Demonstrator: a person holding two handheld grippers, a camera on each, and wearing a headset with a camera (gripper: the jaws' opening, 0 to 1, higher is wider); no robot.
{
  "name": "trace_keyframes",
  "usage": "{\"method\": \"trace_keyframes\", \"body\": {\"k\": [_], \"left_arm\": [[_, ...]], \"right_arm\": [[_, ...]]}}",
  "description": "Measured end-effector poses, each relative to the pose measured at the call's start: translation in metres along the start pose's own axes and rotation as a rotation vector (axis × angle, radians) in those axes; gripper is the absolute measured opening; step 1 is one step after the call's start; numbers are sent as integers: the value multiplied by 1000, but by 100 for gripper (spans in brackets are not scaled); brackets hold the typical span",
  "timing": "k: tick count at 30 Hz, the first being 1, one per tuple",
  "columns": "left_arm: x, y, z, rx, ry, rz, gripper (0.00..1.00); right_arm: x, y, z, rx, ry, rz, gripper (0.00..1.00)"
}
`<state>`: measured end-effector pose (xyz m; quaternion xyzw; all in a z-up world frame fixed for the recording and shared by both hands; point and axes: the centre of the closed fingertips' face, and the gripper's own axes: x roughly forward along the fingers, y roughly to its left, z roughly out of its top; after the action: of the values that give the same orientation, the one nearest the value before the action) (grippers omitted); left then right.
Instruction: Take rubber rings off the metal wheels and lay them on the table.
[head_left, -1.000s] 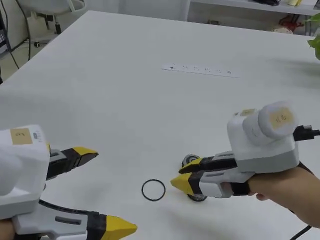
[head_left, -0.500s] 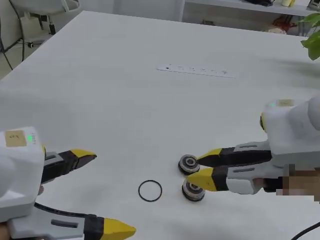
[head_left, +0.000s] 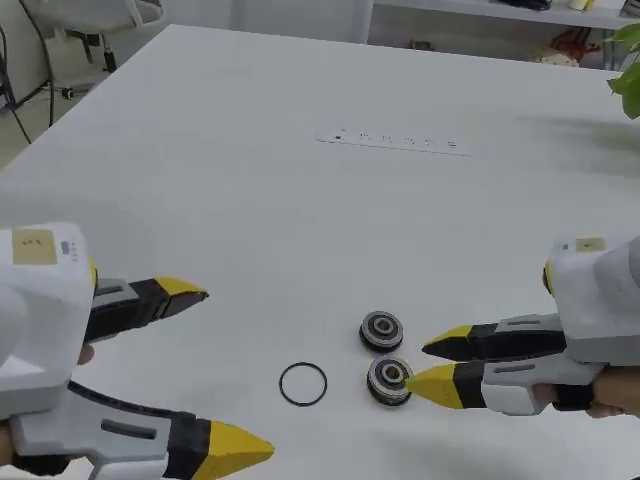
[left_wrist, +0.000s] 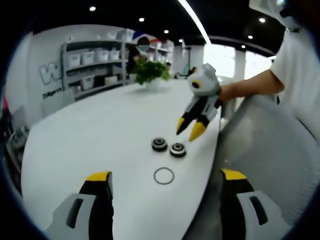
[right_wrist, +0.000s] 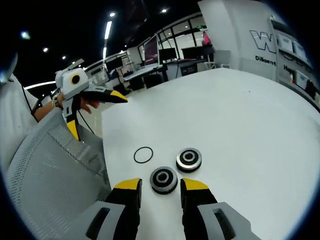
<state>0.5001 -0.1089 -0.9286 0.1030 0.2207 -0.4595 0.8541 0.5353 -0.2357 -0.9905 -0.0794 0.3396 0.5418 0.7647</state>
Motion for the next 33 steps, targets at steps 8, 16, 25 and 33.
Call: {"method": "trace_keyframes", "body": {"k": [8, 16, 25, 33], "left_arm": [[1, 1, 63, 93, -92, -32, 90], [18, -4, 113, 202, -145, -87, 87], [67, 0, 133, 285, -161, -114, 82], [103, -17, 118, 213, -244, -163, 69]], "right_arm": [[3, 5, -6, 10, 15, 25, 30], [5, 3, -11, 21, 25, 17, 31], [8, 5, -14, 31, 25, 33, 31], [9, -1, -19, 16, 38, 19, 31]]}}
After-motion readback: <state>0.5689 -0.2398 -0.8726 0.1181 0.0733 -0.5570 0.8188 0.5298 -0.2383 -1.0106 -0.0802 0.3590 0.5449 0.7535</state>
